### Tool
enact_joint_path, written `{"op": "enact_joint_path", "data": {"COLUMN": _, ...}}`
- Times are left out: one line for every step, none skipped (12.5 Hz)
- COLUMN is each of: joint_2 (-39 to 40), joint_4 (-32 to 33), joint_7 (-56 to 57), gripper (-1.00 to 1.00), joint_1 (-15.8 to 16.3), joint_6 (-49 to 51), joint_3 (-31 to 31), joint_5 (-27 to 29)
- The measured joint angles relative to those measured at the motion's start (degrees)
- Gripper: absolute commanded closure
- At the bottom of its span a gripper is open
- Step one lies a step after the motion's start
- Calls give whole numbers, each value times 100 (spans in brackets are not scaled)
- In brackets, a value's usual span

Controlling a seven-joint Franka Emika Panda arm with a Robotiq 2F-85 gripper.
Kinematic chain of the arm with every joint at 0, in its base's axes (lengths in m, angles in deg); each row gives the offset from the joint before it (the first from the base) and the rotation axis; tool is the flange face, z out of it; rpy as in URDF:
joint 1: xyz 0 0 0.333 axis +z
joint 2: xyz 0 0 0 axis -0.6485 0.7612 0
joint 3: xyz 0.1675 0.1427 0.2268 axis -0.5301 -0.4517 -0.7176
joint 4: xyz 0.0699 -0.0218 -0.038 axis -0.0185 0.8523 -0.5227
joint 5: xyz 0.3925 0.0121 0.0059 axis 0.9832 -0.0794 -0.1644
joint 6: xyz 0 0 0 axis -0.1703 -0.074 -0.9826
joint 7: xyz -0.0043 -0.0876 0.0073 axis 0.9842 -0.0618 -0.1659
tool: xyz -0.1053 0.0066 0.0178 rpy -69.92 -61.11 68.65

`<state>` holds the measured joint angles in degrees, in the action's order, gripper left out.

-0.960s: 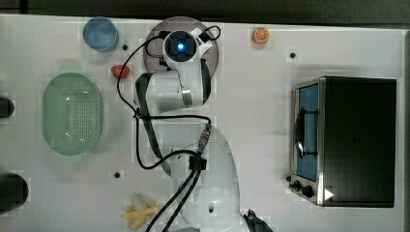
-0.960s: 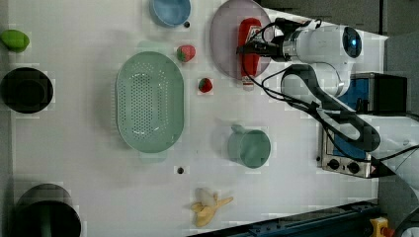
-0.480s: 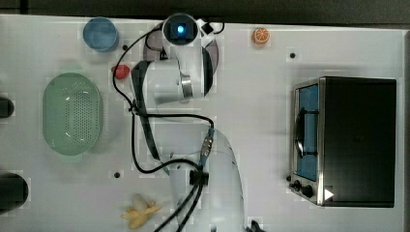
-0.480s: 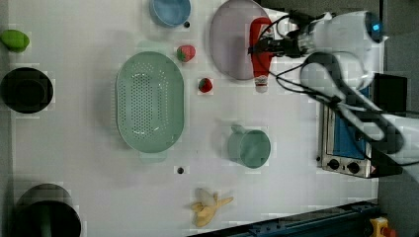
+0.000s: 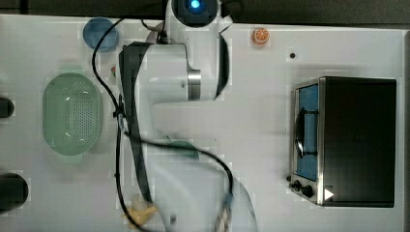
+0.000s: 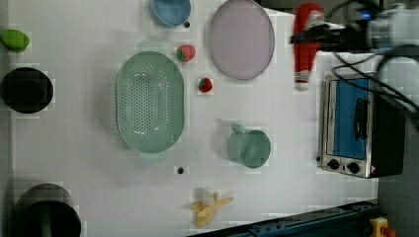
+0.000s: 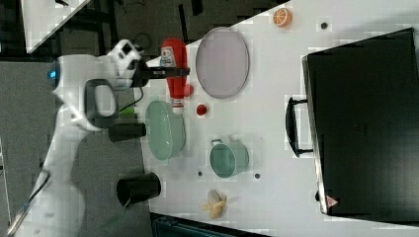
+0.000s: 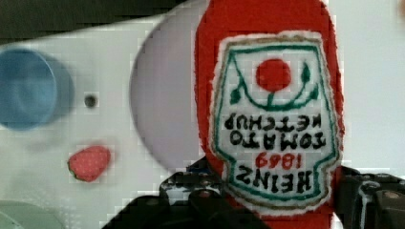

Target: Pick ketchup from plate and place it on table.

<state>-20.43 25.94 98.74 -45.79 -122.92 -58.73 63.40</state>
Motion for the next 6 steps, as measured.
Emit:
{"op": "enact_joint_path", "data": {"joint_2": -364, "joint_4": 207, "joint_7": 6, "gripper": -21, "joint_1": -72, "joint_6": 0, "joint_3": 37, "joint_5": 30}}
{"op": "enact_joint_path", "data": {"joint_2": -683, "joint_4": 436, "joint_7": 6, "gripper": -21, "joint_1": -147, "joint_6": 3, "joint_3": 85, "joint_5": 38}}
{"op": "enact_joint_path", "data": {"joint_2": -977, "joint_4": 727, "joint_7": 3, "gripper": -21, "joint_1": -265, "joint_6": -59, "joint_3": 99, "joint_5": 37}}
{"op": "enact_joint_path", "data": {"joint_2": -1270, "joint_4": 1125, "joint_7": 6, "gripper": -21, "joint_1": -383, "joint_6": -151, "joint_3": 100, "joint_5": 44}}
{"op": "enact_joint_path", "data": {"joint_2": -1514, "joint_4": 1544, "joint_7": 6, "gripper": -21, "joint_1": -458, "joint_6": -210, "joint_3": 127, "joint_5": 46}}
{"op": "enact_joint_path", "data": {"joint_2": -1662, "joint_4": 1947, "joint_7": 3, "gripper": -21, "joint_1": -475, "joint_6": -330, "joint_3": 191, "joint_5": 45}}
